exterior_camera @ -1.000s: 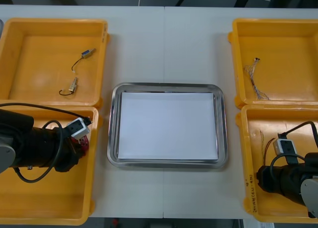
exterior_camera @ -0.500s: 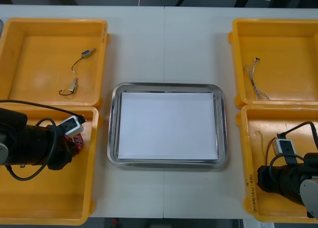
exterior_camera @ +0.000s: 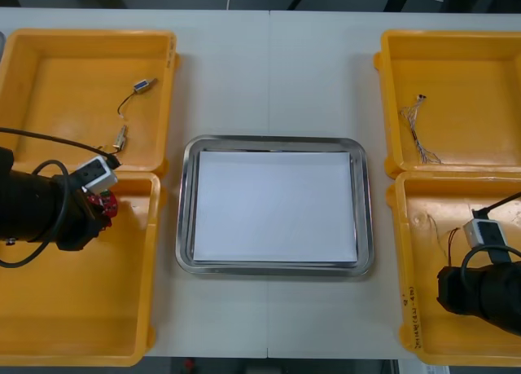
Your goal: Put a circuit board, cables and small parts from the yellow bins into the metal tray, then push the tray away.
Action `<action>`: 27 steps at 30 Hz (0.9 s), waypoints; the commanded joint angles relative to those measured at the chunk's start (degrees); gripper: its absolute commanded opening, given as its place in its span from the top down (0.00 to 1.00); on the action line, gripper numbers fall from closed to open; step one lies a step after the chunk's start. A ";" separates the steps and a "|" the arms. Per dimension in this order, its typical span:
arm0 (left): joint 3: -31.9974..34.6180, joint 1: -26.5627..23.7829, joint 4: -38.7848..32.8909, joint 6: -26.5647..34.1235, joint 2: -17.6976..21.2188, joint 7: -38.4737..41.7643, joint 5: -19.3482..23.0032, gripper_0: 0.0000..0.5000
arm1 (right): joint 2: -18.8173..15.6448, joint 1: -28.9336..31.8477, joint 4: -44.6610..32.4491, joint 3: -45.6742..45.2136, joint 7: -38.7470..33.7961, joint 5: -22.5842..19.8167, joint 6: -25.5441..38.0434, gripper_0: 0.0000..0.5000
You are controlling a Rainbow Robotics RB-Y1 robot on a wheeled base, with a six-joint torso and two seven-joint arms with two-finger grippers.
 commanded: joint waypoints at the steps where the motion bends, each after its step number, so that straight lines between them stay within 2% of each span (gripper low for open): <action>1: 6.31 1.87 -2.31 3.73 -0.53 -4.90 1.23 1.00 | -2.43 0.25 -6.83 -6.96 -1.40 -5.07 5.81 1.00; 6: 9.65 1.87 -2.57 6.90 -3.17 -3.41 1.84 1.00 | -3.75 -1.77 -11.14 -13.03 -1.92 -11.40 12.93 1.00; 12: 10.44 0.73 -3.10 8.30 -4.58 -0.16 2.19 1.00 | -5.95 -5.03 -12.90 -17.25 -2.36 -16.41 18.47 1.00; 19: 10.88 -1.56 -7.23 13.05 -5.10 7.58 1.75 1.00 | -9.37 -9.33 -12.98 -18.74 -2.36 -19.40 22.95 1.00; 25: 11.50 -3.14 -11.10 16.57 -5.89 14.43 1.84 1.00 | -12.10 -15.66 -12.37 -18.30 -2.28 -20.63 23.18 1.00; 27: 11.59 -4.37 -12.50 18.68 -6.60 17.16 1.58 1.00 | -13.94 -17.95 -10.61 -18.12 -2.36 -22.91 23.18 1.00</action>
